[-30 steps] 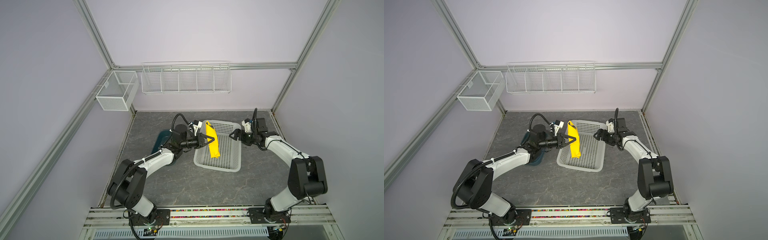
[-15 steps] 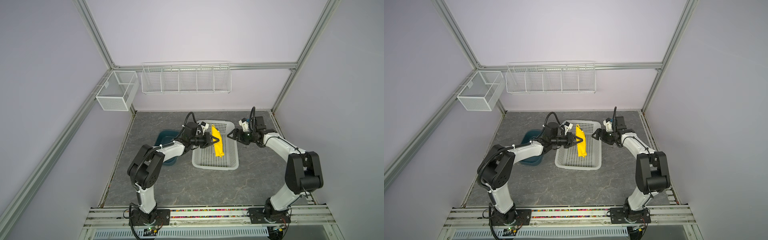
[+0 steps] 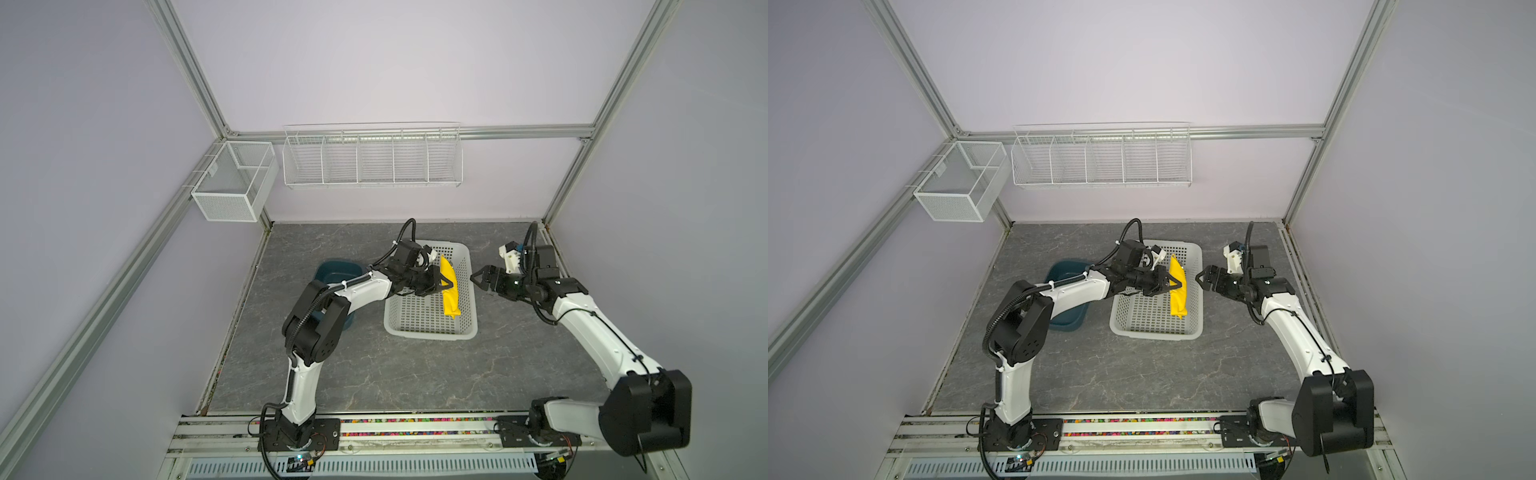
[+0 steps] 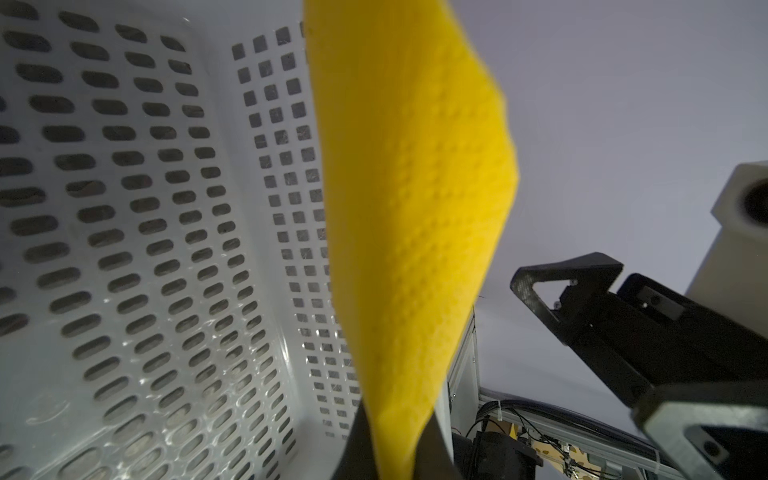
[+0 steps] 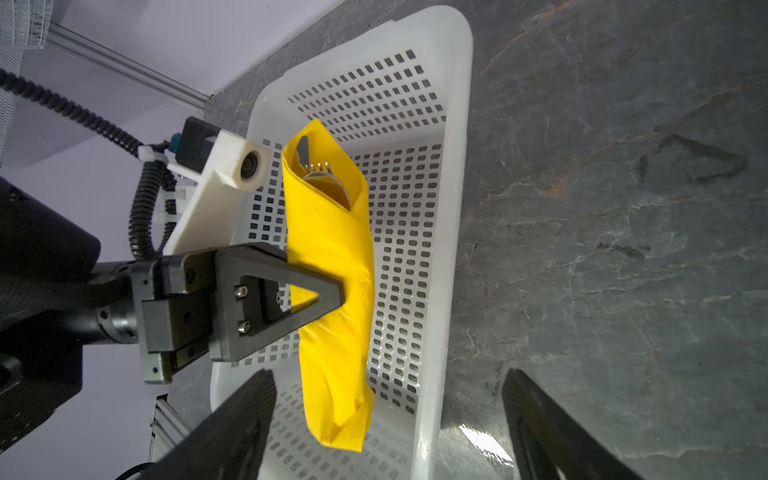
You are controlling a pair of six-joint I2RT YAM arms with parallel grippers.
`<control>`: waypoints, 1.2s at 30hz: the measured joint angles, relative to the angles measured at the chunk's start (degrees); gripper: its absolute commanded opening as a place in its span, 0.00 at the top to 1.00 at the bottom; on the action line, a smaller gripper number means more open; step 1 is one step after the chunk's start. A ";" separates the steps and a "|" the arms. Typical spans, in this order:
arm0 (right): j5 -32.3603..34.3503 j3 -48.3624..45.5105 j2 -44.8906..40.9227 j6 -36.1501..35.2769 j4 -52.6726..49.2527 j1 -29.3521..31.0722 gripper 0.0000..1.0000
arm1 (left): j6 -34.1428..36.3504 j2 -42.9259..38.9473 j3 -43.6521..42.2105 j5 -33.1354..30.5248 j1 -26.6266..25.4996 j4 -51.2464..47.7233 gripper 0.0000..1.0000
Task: Place the utensils on the paper napkin and roll it up
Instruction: 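Carry the bundle over the basket with the left gripper while the right releases it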
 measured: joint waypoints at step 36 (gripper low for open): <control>2.08 -7.21 -7.69 1.05 -5.79 0.00 0.11 | 2.29 14.80 12.48 -3.19 -0.92 -9.03 0.90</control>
